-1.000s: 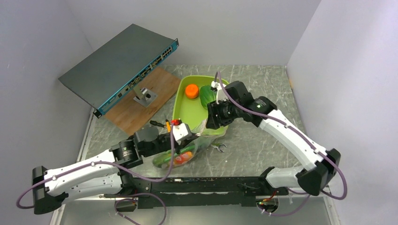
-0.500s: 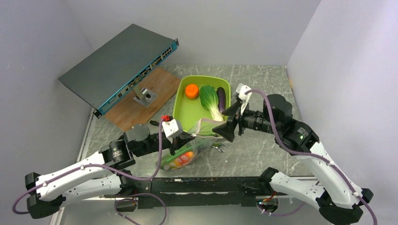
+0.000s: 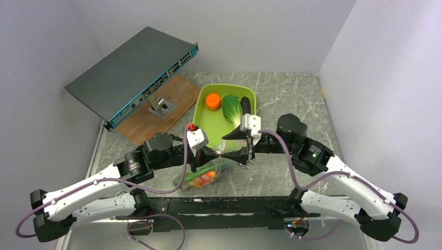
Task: Place the food in the zip-top bag and seal the zipper
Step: Zip the zipper food storage bag at the center of the board.
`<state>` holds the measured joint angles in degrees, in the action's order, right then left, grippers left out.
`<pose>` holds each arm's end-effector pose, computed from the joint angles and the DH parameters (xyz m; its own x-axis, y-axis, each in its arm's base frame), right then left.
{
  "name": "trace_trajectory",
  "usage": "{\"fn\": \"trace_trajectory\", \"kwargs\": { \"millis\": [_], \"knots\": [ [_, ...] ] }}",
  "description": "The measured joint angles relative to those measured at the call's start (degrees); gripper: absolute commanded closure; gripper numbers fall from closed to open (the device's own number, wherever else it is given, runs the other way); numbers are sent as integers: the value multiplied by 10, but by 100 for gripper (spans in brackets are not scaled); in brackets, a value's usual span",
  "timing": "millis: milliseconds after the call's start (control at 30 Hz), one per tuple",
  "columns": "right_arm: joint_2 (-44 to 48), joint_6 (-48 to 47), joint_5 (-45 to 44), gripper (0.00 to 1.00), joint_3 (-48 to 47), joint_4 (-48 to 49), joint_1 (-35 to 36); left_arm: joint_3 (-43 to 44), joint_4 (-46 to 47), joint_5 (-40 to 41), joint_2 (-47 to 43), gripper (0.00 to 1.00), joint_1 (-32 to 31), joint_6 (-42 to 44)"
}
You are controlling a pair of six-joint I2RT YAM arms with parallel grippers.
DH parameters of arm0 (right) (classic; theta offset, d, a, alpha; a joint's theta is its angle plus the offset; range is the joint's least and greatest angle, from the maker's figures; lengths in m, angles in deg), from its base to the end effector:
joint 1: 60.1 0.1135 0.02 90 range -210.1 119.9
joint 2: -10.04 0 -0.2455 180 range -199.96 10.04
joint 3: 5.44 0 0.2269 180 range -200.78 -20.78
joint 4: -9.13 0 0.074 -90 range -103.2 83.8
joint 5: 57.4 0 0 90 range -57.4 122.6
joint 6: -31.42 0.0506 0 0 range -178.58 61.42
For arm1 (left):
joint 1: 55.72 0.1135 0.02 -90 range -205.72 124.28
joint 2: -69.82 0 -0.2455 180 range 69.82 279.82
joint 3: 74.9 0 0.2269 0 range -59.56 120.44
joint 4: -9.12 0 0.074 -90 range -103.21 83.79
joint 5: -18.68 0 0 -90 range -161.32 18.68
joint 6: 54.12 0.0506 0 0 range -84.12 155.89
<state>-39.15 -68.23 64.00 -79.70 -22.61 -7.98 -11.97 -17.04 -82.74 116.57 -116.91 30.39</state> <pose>0.0906 0.1594 0.3818 0.0959 -0.1098 -0.9893 -0.9894 0.0986 -0.1068 0.0835 -0.1726 0.3341 -0.1743 0.1223 -0.9771 0.9405 0.3146 -0.1284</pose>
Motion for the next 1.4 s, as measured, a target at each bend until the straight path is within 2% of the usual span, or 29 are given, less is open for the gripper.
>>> {"fn": "trace_trajectory", "kwargs": {
  "millis": [100,367,633,767,967,1067,1100,1167,1300,1333,1400],
  "knots": [
    [-20,-26,-1,51,-2,-1,15,0,-3,-8,0,100,3,-2],
    [-29,-67,0,59,-2,-4,35,1,-9,-19,0,100,10,-7],
    [-35,-83,-4,60,-2,-24,38,1,-10,-33,0,100,15,-13],
    [-36,-83,-7,67,2,-24,39,1,-10,-38,0,100,15,-13],
    [-46,-84,-15,67,6,-24,41,4,-11,-45,1,100,16,-12],
    [-49,-85,-16,73,8,-23,42,6,-11,-48,3,100,16,-12],
    [-49,-86,-18,78,10,-23,42,6,-11,-49,3,100,16,-12],
    [-49,-88,-19,100,12,-23,42,6,-14,-48,3,100,17,-12],
    [-50,-95,-18,100,12,-26,42,7,-18,-48,2,100,20,-11],
    [-51,-95,-18,100,12,-26,42,7,-20,-48,2,95,20,-10],
    [-54,-89,-18,100,12,-26,42,7,-24,-46,2,78,20,-10]
  ]
}}
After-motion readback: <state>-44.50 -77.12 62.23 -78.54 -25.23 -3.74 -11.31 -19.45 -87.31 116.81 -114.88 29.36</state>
